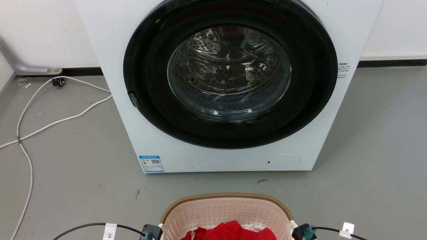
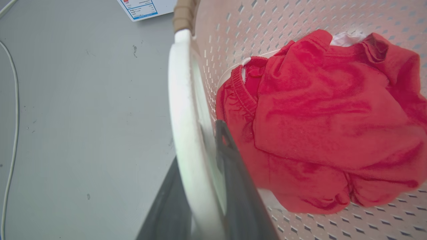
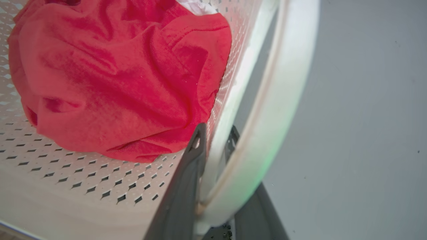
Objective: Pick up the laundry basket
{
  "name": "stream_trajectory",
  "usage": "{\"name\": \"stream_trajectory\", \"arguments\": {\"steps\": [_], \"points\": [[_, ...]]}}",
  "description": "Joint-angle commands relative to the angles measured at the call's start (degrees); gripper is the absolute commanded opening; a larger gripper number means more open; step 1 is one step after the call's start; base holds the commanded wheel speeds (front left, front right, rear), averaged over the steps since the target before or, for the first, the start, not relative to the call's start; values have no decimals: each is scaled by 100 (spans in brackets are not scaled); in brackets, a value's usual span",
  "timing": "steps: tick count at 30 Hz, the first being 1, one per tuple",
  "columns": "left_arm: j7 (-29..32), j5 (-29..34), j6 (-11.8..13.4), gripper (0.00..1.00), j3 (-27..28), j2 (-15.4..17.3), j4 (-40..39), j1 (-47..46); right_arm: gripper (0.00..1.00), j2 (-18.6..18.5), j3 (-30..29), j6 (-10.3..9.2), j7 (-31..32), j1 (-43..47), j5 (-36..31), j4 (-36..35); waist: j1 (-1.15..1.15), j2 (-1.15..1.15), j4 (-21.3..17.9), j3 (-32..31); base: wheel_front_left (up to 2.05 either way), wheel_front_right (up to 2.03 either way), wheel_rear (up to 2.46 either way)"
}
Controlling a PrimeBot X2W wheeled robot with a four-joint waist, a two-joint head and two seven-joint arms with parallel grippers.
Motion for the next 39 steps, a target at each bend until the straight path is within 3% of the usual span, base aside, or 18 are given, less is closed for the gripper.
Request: {"name": "stream_trajectory", "arguments": {"steps": [1, 39], "points": [[-69, 5, 8, 0, -41, 14, -57, 8, 0, 9, 72, 29, 3, -41, -23, 2, 0, 0, -2, 0, 0, 0, 0], [-87, -236, 38, 0, -271, 43, -56, -30, 0, -45, 362, 29, 8, -81, 279, 5, 0, 0, 21, 86, 0, 0, 0]]}}
